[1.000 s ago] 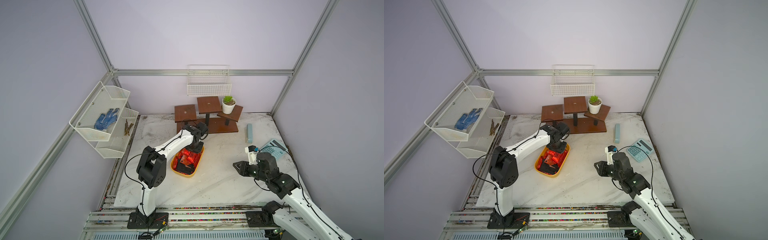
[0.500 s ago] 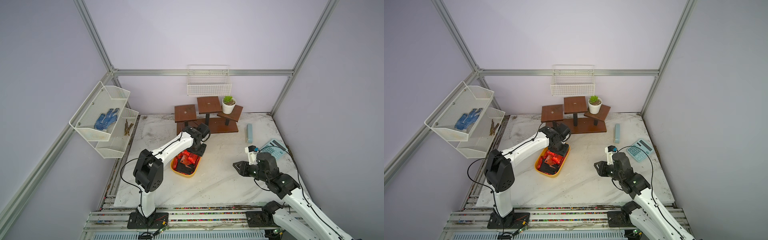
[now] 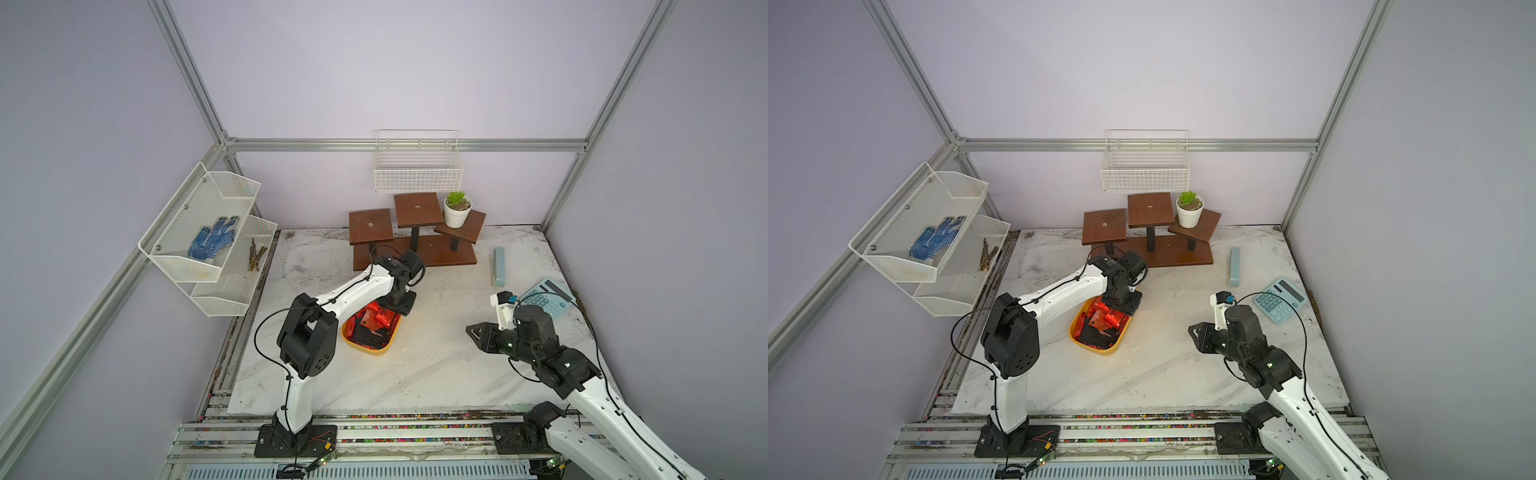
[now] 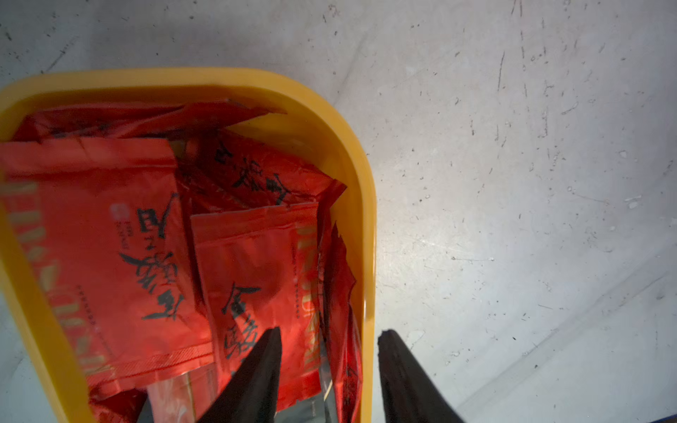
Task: Take the tea bags out of the storage box
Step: Pick up the tea bag from the storage box.
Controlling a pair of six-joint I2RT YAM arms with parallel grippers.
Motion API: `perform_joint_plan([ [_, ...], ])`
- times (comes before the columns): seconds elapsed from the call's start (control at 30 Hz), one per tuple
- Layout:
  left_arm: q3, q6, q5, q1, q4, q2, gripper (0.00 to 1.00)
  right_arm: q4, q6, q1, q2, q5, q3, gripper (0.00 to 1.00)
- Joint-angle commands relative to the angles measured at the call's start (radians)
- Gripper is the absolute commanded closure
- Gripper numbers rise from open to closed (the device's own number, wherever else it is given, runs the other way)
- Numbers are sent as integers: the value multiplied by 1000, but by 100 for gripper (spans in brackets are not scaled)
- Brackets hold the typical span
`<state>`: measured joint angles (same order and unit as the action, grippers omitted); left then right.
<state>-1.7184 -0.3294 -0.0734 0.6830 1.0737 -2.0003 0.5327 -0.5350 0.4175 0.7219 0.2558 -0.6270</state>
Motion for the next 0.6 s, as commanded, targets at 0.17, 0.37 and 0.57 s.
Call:
perform_joint_plan([
  [0.17, -52, 7, 12, 3, -11, -27, 65, 10, 6, 9, -4, -10, -12, 68],
  [0.37, -52, 10, -2, 3, -6, -50, 76, 11, 8, 9, -7, -12, -11, 68],
  [0.57, -52, 9, -12, 3, -6, -54, 100, 16, 7, 8, -16, -17, -7, 68],
])
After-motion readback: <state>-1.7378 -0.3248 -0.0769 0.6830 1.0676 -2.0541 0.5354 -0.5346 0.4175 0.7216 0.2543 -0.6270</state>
